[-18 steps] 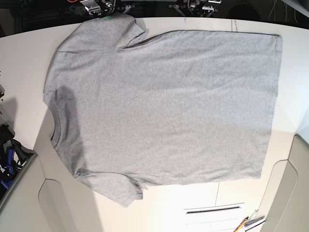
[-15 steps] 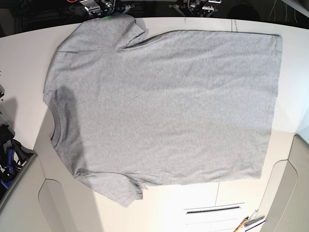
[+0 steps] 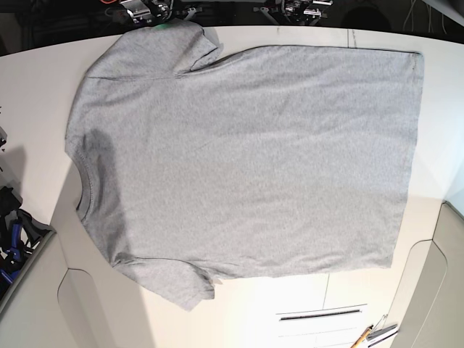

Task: Fold the T-shirt properly
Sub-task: 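Move both grippers toward the shirt's shoulder edge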

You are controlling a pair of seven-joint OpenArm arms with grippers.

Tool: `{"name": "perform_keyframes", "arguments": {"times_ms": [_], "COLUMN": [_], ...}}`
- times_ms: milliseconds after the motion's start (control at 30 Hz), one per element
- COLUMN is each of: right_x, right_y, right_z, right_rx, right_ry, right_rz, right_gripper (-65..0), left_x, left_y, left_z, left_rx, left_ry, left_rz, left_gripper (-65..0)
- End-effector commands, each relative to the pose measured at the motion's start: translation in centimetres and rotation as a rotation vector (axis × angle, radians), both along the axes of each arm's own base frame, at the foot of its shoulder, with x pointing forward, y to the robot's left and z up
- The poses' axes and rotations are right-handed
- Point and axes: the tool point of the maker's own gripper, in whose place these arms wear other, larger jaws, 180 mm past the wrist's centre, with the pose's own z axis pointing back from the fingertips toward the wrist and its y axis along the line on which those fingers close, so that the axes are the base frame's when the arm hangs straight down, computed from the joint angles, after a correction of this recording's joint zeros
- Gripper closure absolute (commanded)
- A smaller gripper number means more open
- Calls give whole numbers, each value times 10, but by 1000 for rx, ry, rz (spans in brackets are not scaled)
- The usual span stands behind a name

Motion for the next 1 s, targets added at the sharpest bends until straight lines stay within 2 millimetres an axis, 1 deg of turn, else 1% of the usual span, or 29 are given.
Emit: {"name": "perform_keyframes", "arguments": {"times_ms": [0,267,333,367,467,667,833,967], "right_x": [7,7,6,4,-10,-35,-56,-81], "right_y": [2,0,-2,-4,-14,-51,-79,-90], "right_z": [2,1,1,1,-1,1,12,30], "right_rx": [11,7,4,1,-21,-66,-90,-84], "right_ry": [-22,-22,-21,-19,-4,5,-16,-40], "right_rz": [-2,-2,-1,3,37,48,73,107], "right_gripper": [0,0,0,0,0,0,0,0], "left_x": [6,6,2,-2,-16,-53,-84,-102], "left_y": [-1,-1,3,8,25,71,111,129], "left_z": [1,1,1,0,1,13,33,56], "left_rx": [-5,-4,2,9,31,88,128,86], "left_ry": [-22,-20,-15,-9,-14,-26,-37,-56], "left_rz": [-1,-1,-1,-1,-3,-30,-76,-107], "left_gripper": [0,0,0,0,0,0,0,0]}}
